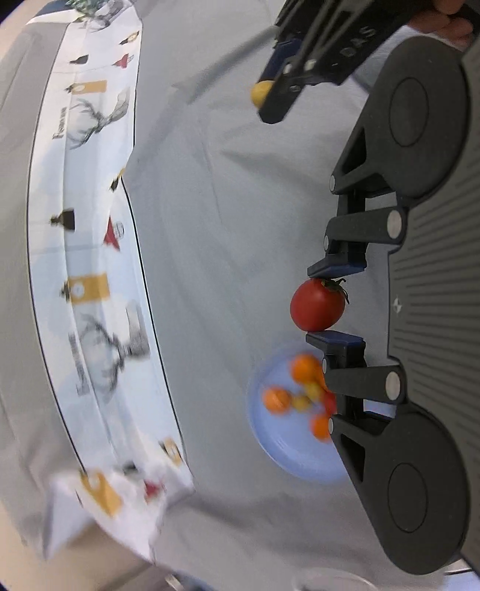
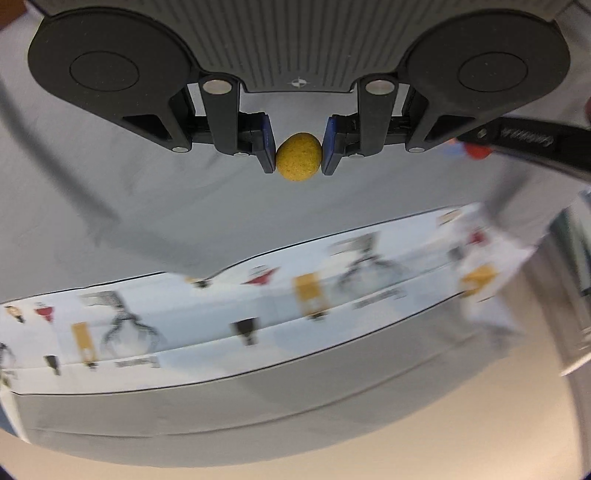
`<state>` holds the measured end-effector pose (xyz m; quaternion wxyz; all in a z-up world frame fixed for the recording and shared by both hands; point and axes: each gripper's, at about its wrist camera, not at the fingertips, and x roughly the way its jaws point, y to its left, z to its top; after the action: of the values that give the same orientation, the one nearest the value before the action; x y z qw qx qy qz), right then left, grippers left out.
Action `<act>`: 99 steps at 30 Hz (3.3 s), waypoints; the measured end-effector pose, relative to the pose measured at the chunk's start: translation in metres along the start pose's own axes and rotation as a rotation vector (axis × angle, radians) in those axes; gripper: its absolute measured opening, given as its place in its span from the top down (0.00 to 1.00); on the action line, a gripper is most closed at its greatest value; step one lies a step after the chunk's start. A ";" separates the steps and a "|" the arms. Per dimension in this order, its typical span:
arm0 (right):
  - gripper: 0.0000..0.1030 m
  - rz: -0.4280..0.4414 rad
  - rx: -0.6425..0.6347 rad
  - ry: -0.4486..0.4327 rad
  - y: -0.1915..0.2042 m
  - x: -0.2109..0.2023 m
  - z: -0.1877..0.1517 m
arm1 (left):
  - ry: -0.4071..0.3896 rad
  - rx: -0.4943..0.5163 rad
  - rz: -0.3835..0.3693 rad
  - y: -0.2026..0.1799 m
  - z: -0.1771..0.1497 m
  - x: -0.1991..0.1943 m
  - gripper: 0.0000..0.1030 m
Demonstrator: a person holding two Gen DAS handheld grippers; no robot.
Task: Organize fruits
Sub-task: 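Carry the red tomato and yellow fruit over the blue plate with both tools, then open the left tool over the plate while the right tool releases the yellow fruit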
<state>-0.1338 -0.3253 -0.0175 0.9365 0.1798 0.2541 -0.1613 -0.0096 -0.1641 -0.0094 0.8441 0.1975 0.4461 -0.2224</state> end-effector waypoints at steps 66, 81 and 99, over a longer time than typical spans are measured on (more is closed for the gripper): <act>0.73 0.186 -0.353 0.264 0.198 -0.032 -0.054 | 0.027 -0.274 0.059 0.160 -0.098 -0.036 0.67; 0.73 0.217 -0.356 0.288 0.219 0.123 -0.026 | 0.103 -0.278 0.105 0.194 -0.018 0.098 0.67; 0.13 0.203 -0.519 0.354 0.234 0.191 -0.044 | 0.078 -0.201 0.134 0.185 -0.015 0.131 0.00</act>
<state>0.0964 -0.1407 -0.0955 0.9037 -0.0149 0.4263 0.0368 0.1487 -0.0298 -0.1024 0.8546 0.1498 0.4846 -0.1114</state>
